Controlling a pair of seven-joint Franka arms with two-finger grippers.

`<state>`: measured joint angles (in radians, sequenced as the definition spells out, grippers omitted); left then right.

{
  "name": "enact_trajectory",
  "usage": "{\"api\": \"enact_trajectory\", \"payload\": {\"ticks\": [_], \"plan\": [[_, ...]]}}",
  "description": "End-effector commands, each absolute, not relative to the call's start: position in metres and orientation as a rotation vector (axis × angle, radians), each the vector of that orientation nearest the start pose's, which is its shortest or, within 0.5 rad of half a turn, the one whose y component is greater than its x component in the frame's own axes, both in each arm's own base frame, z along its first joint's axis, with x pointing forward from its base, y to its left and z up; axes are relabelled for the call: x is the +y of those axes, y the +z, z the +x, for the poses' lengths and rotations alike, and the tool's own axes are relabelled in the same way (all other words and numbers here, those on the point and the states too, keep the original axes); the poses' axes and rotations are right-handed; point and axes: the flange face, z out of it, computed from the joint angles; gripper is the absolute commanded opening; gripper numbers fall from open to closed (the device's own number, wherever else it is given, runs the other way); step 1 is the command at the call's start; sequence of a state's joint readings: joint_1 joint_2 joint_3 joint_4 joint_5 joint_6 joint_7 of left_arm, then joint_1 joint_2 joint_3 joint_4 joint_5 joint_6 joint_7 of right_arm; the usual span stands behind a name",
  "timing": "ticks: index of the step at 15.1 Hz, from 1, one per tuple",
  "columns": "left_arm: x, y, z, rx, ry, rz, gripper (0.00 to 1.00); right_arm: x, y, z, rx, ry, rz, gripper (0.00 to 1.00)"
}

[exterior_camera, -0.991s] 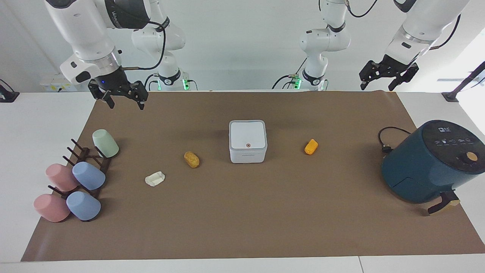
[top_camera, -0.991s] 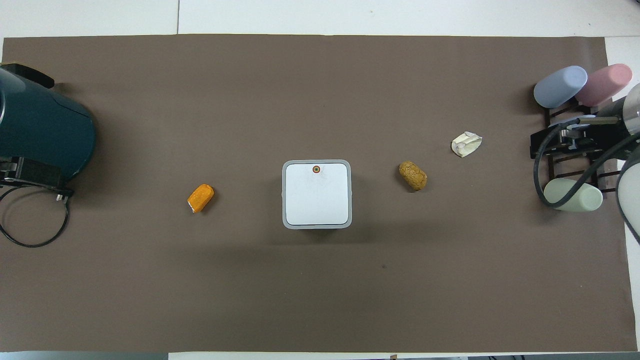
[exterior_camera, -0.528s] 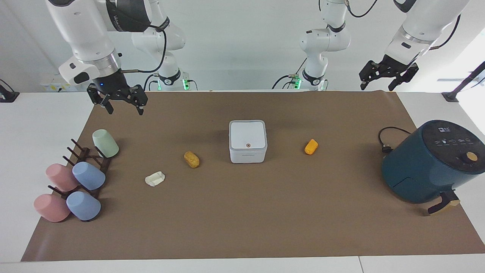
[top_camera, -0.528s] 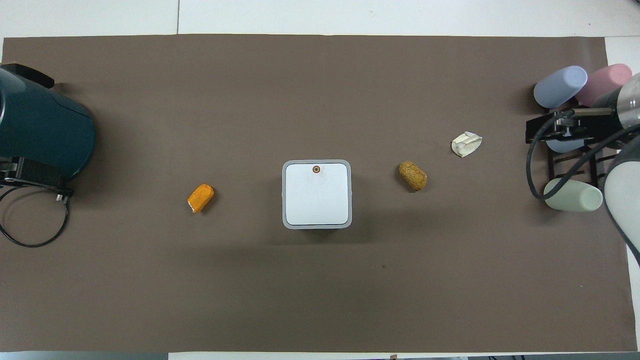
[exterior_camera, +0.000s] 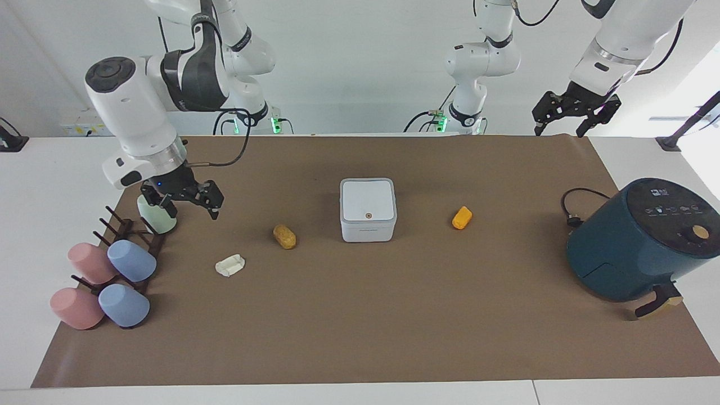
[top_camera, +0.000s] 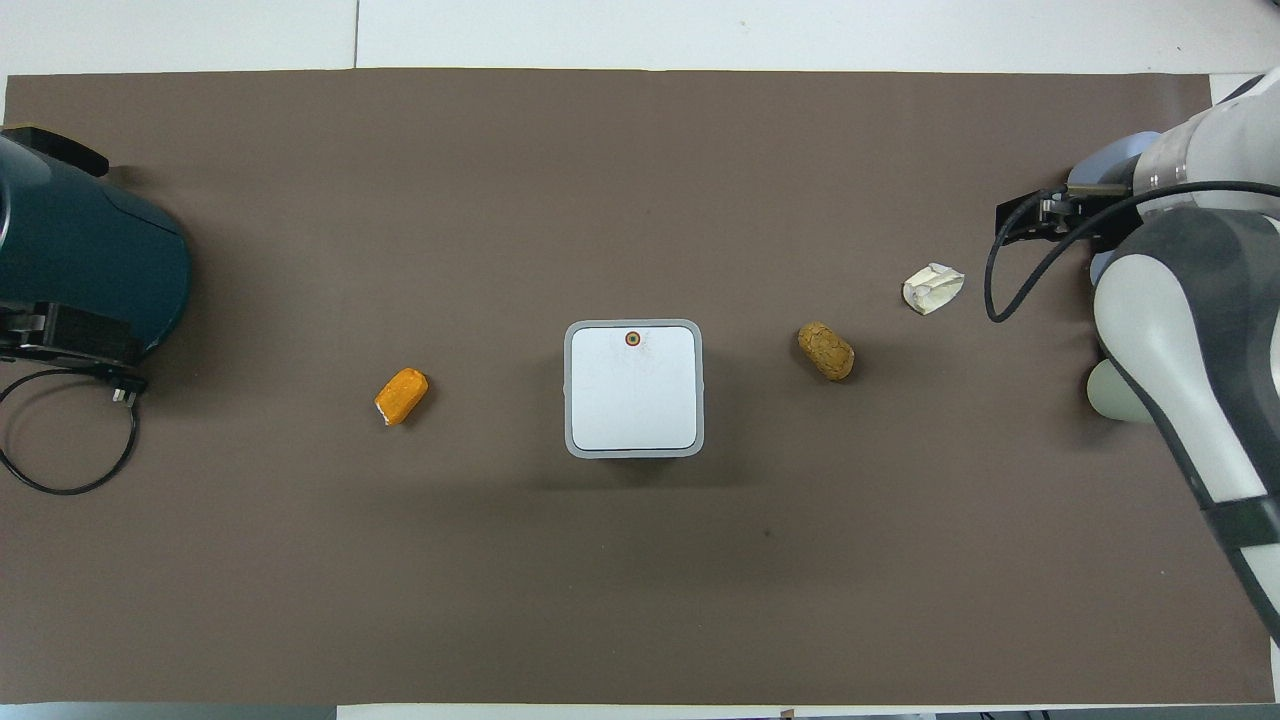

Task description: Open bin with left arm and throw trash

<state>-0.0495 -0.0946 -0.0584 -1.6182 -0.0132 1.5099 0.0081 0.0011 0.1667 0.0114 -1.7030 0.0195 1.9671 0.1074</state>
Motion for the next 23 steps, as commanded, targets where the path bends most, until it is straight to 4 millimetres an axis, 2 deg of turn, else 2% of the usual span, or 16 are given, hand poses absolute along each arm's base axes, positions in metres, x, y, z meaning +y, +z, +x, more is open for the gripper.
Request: {"api": "enact_trajectory", "payload": {"ticks": [1,2,3,4,5,6,7,9,11,13,15,19,23], "plan": [[-0.130,0.626,0.519,0.077,-0.033,-3.146,0.92,0.002,0.469,0.641,0.108,-0.197,-3.088,1.00],[-0.166,0.615,0.523,0.030,-0.050,-3.167,0.77,0.002,0.456,0.642,0.099,-0.214,-3.088,1.00],[-0.193,0.605,0.527,-0.021,-0.066,-3.188,0.60,0.002,0.444,0.641,0.098,-0.219,-3.088,1.00],[-0.226,0.593,0.531,-0.085,-0.080,-3.219,0.32,0.001,0.430,0.641,0.086,-0.213,-3.090,1.00],[-0.249,0.588,0.532,-0.137,-0.090,-3.253,0.09,0.000,0.416,0.644,0.050,-0.204,-3.094,1.00],[-0.278,0.564,0.539,-0.195,-0.056,-3.265,0.00,-0.003,0.403,0.648,0.018,-0.196,-3.097,1.00],[-0.310,0.543,0.544,-0.229,-0.037,-3.260,0.00,-0.004,0.389,0.652,-0.007,-0.175,-3.098,1.00],[-0.355,0.519,0.545,-0.253,-0.040,-3.271,0.00,-0.001,0.359,0.658,-0.050,-0.157,-3.100,1.00],[-0.378,0.502,0.542,-0.250,-0.070,-3.296,0.00,0.009,0.338,0.659,-0.123,-0.152,-3.099,1.00],[-0.390,0.482,0.532,-0.230,-0.041,-3.303,0.00,0.009,0.315,0.649,-0.140,-0.148,-3.101,1.00],[-0.401,0.462,0.529,-0.230,-0.023,-3.315,0.00,0.009,0.299,0.635,-0.141,-0.127,-3.102,1.00],[-0.404,0.445,0.525,-0.238,-0.009,-3.317,0.00,0.010,0.292,0.621,-0.143,-0.072,-3.103,1.00],[-0.420,0.434,0.509,-0.219,0.021,-3.337,0.00,0.010,0.292,0.621,-0.136,-0.081,-3.103,1.00]]}}
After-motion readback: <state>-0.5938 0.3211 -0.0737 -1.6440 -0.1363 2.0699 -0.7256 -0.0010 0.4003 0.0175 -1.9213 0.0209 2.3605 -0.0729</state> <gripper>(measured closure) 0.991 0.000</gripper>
